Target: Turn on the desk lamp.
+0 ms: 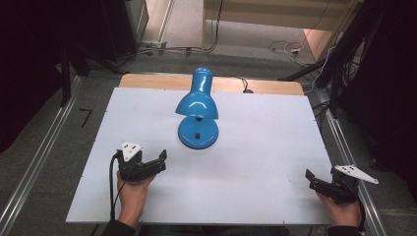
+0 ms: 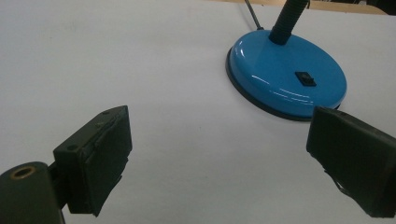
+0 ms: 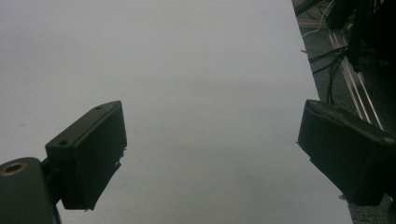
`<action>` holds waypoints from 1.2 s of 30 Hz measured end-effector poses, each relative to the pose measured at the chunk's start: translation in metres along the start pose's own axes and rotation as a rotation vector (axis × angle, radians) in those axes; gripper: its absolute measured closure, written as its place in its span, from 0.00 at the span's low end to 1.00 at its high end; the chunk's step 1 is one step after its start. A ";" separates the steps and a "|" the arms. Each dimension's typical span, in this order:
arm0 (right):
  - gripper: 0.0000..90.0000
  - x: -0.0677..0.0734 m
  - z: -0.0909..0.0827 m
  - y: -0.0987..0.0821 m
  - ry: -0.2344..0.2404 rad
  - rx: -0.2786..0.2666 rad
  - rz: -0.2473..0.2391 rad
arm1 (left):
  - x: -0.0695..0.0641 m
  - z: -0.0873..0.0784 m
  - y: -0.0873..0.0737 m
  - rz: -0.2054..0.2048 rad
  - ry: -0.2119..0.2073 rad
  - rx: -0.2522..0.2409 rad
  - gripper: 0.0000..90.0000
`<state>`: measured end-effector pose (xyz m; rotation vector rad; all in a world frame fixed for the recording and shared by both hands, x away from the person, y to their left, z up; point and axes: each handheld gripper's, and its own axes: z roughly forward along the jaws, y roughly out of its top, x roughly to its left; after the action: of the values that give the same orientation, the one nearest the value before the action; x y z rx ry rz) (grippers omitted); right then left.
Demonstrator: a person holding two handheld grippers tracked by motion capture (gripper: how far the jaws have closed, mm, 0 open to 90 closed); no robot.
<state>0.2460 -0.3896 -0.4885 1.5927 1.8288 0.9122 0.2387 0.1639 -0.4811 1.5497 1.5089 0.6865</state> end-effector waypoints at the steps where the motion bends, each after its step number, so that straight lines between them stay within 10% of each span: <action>1: 0.07 0.000 0.000 0.000 -0.001 0.000 0.000 | 0.000 0.000 0.000 0.001 0.000 -0.002 0.08; 36: 0.07 -0.001 0.001 0.000 -0.003 0.003 -0.001 | -0.021 0.019 0.005 0.020 -0.019 -0.001 0.12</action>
<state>0.2466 -0.3901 -0.4894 1.5942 1.8291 0.9074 0.2552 0.1404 -0.4830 1.5680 1.4809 0.6822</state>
